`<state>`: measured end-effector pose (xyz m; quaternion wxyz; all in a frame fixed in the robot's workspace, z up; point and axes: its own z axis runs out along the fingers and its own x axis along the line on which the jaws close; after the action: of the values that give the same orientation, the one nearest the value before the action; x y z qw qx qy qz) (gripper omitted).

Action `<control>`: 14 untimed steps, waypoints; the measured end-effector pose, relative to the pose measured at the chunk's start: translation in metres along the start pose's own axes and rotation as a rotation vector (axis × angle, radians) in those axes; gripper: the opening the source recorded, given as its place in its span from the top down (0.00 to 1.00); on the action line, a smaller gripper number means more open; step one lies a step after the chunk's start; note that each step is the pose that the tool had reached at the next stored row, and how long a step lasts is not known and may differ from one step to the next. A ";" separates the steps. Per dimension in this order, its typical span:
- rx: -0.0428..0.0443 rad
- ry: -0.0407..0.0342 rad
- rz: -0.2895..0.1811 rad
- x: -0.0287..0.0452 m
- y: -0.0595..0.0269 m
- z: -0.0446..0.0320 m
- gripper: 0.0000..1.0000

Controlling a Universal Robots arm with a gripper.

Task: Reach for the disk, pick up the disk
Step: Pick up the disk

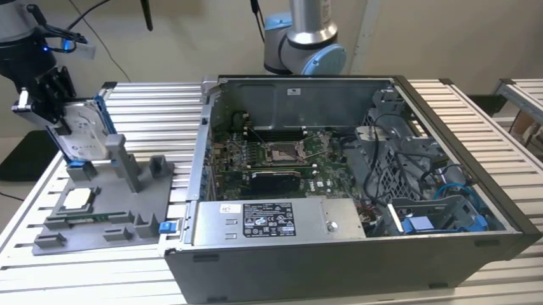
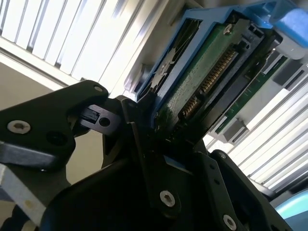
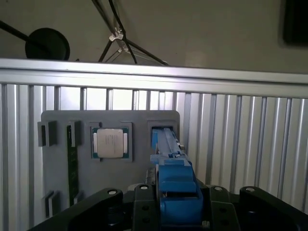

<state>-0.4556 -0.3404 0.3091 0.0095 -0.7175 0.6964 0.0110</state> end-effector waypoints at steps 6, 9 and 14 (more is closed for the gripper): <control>0.0000 0.0000 0.000 -0.0002 0.0000 -0.0086 1.00; -0.0001 0.0000 0.000 -0.0004 0.0000 -0.0133 1.00; 0.0000 0.0000 0.000 -0.0007 0.0000 -0.0242 1.00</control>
<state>-0.4556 -0.3405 0.3333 0.0094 -0.7175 0.6964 0.0110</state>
